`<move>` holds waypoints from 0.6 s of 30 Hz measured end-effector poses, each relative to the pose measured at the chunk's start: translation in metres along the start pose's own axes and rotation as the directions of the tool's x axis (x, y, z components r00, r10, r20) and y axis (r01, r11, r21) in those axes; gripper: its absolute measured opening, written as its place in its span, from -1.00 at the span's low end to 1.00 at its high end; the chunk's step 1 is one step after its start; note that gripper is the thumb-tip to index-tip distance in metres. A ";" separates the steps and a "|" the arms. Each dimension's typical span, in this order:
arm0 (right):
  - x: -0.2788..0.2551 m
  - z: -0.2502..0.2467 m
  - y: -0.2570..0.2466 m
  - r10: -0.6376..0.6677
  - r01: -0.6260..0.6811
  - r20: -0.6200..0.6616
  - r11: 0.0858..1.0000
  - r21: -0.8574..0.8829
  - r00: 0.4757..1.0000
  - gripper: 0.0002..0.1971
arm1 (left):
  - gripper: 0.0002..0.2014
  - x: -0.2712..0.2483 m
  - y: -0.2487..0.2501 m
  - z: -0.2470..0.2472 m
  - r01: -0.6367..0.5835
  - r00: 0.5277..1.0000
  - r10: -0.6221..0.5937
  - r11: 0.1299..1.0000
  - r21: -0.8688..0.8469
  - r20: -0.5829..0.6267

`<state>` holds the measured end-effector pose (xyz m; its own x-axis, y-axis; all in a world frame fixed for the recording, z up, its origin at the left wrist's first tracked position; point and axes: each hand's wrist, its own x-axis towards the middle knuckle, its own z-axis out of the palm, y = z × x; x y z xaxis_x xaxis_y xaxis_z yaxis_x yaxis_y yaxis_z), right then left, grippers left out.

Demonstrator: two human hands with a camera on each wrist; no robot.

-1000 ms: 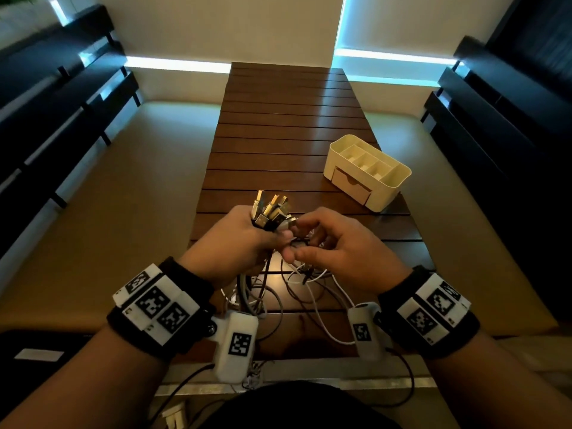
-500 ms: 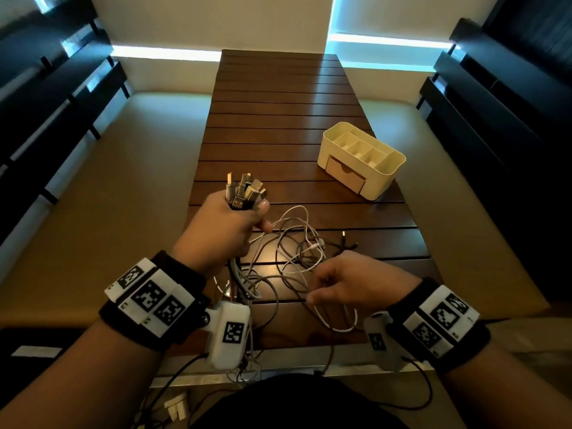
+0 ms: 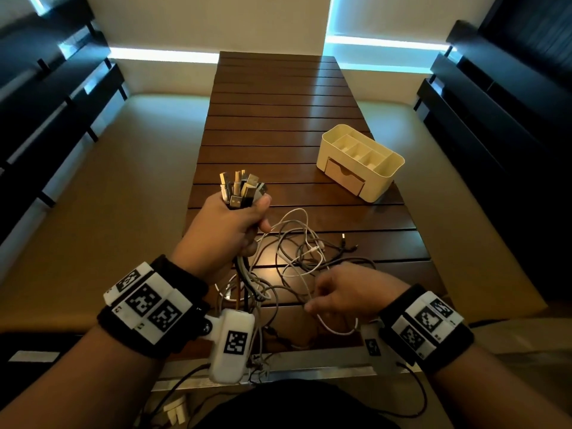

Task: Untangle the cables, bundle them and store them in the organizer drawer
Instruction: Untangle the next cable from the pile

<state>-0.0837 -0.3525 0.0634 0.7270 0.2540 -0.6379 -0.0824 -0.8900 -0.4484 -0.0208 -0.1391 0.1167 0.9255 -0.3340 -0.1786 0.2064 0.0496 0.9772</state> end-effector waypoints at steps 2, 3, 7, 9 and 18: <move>0.001 -0.005 -0.004 -0.079 0.112 -0.204 0.981 0.157 0.976 -0.78 | -0.83 -0.002 -0.001 0.001 0.001 1.000 0.000 1.000 -0.025 0.008; 0.001 -0.007 -0.008 -0.120 0.203 -0.283 0.936 0.286 0.951 -0.76 | -0.84 -0.004 -0.002 0.004 0.000 1.000 0.001 0.999 -0.048 0.018; 0.014 -0.002 -0.030 -0.263 0.364 -0.262 0.782 0.506 0.929 -0.45 | -0.88 -0.011 -0.006 0.016 -0.015 0.997 0.028 0.982 -0.189 0.068; 0.024 0.007 -0.038 -0.312 0.336 -0.146 0.739 0.584 0.939 -0.44 | -0.88 -0.012 -0.004 0.018 -0.035 0.997 0.050 0.971 -0.238 0.060; 0.024 0.017 -0.024 -0.402 0.094 0.169 0.557 0.826 0.900 -0.47 | -0.92 -0.014 0.006 -0.024 -0.049 0.998 0.040 0.985 -0.167 -0.055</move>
<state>-0.0760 -0.3185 0.0478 0.5720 0.6507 -0.4994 -0.5405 -0.1590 -0.8262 -0.0250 -0.1115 0.1219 0.9491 -0.2797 -0.1450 0.2109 0.2221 0.9519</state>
